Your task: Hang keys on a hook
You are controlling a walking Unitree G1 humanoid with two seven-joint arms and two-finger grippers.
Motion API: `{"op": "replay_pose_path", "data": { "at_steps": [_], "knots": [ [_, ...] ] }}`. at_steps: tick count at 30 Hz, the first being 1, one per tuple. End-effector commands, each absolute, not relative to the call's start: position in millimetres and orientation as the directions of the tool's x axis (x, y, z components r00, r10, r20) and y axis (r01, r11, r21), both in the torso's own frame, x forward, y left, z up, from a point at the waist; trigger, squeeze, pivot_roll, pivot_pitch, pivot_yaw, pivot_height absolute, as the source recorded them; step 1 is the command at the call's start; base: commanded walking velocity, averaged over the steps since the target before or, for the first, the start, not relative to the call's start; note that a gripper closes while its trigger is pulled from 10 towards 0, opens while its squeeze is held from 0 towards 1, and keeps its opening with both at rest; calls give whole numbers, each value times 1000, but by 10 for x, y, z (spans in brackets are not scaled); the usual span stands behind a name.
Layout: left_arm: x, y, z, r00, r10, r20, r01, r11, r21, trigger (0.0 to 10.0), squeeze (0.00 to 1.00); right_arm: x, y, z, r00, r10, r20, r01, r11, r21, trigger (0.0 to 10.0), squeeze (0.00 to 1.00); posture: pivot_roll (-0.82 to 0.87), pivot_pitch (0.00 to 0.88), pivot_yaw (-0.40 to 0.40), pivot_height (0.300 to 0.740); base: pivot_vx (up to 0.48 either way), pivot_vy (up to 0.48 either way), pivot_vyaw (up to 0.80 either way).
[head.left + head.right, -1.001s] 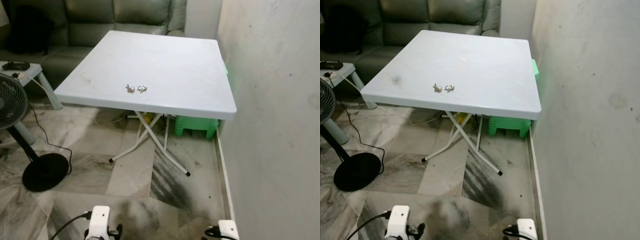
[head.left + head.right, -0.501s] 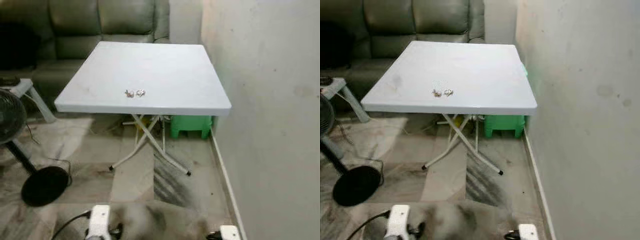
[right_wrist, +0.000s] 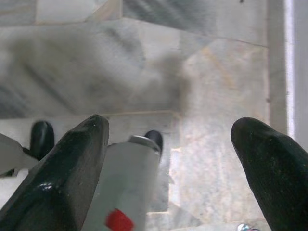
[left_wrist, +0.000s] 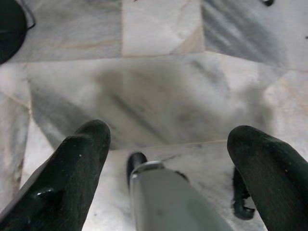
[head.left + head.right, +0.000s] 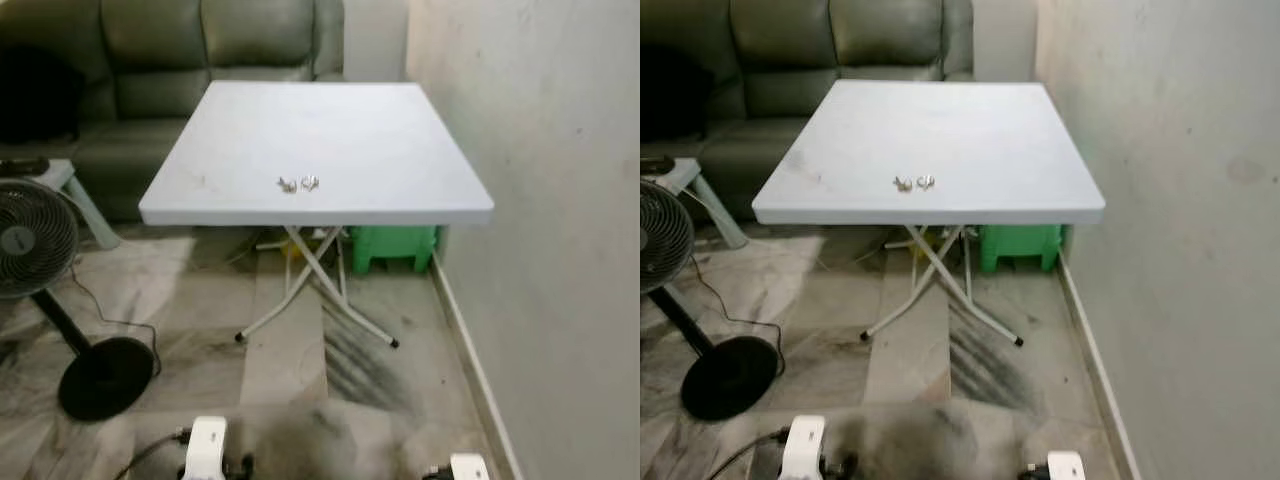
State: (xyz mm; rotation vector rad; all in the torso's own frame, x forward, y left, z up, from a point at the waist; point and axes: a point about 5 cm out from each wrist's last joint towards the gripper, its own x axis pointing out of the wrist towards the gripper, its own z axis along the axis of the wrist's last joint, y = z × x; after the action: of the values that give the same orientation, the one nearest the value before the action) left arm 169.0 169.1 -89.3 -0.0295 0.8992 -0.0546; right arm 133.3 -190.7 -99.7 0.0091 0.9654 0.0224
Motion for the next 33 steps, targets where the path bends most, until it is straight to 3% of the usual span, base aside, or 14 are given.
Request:
{"op": "replay_pose_path", "data": {
  "at_steps": [1,19,33],
  "knots": [
    [1689,1803,-884,619,-33,-785,30,999,-18,10000,0,1391,-1814,-986,584,47,-810,-23,999,42,10000,0,-37,0,-21,740,0,480,0],
    [1697,1813,-880,619,-31,-785,36,999,-11,10000,0,1364,-1805,-996,580,49,-813,-21,999,45,10000,0,-36,0,-21,740,0,468,0],
    [1729,1806,-865,629,-32,-777,45,999,-5,10000,0,1375,-1816,-992,581,47,-812,-20,999,44,10000,0,-35,0,-21,740,0,36,0]
  ]
}}
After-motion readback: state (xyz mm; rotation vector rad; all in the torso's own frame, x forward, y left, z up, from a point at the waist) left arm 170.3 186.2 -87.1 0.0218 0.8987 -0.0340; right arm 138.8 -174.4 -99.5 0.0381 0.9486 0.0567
